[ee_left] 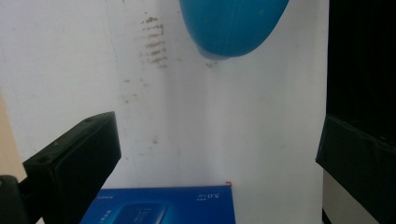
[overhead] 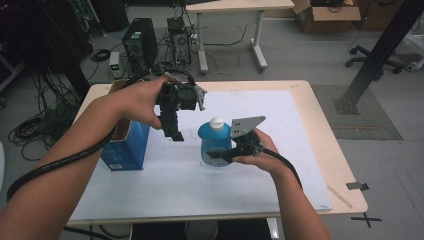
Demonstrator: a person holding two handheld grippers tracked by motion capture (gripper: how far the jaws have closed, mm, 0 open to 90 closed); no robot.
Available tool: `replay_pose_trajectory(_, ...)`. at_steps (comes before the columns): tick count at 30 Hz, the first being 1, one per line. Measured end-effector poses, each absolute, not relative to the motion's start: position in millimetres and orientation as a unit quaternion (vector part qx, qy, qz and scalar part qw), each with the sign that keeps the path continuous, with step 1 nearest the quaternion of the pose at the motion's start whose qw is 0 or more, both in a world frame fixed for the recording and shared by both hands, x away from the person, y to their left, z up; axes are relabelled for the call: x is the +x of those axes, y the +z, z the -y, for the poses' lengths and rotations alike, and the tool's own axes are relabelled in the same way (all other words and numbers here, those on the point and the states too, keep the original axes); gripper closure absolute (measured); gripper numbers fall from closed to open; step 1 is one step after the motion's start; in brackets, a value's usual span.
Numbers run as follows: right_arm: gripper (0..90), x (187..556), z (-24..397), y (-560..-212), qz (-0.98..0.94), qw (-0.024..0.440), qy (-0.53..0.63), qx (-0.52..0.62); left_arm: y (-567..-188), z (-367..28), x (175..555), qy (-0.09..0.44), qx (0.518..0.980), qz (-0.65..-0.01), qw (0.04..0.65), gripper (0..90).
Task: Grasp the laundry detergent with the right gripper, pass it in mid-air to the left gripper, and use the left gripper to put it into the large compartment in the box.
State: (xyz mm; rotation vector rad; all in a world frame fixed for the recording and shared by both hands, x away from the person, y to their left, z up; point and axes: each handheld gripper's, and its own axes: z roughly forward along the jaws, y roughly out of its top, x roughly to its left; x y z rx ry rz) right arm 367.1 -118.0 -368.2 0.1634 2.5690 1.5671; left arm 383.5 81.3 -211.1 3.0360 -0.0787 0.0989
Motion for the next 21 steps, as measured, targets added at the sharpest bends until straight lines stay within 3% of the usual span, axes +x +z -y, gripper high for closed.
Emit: replay_pose_trajectory(21,45.4,361,77,-377,-0.845,0.049,0.531,0.030,-223,-68,369,0.019,0.998,0.047,0.042,0.2)
